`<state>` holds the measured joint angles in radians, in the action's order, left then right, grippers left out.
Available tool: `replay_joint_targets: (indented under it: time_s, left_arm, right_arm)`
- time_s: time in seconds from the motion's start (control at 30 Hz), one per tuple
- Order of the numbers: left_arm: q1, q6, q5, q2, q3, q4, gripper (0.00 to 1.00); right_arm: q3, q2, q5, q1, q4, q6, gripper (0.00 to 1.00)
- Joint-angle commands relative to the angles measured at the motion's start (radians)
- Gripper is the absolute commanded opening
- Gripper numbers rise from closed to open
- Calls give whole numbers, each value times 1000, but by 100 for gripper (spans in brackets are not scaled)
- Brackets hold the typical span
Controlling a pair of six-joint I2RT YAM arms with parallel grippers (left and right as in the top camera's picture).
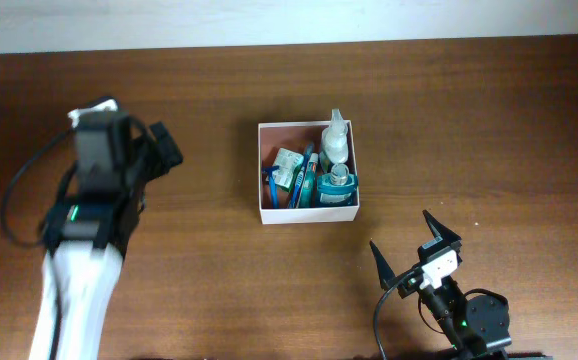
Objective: Pack container
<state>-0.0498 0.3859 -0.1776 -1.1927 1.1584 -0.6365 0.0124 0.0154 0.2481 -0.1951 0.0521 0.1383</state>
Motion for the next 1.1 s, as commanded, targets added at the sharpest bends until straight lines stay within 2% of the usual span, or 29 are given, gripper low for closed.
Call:
replay_joint_targets:
  time_s: [0.0, 0.27, 0.53, 0.73, 1.07]
  left_arm:
    - [-9, -44, -14, 194, -15, -35, 99]
    - [-9, -43, -10, 542, -45, -133, 99]
    - [1, -38, 28, 845, -263, -119, 99]
    - [26, -39, 61, 941, -471, 80, 99]
    - [27, -40, 58, 964, -815, 521, 99]
  right_arm:
    - [-7, -12, -13, 6, 4, 4, 98]
    - [-7, -12, -13, 6, 4, 4, 99]
    - [-7, -12, -13, 6, 4, 4, 99]
    - [-7, -12, -13, 6, 4, 4, 99]
    - [-7, -12, -13, 6, 4, 4, 99]
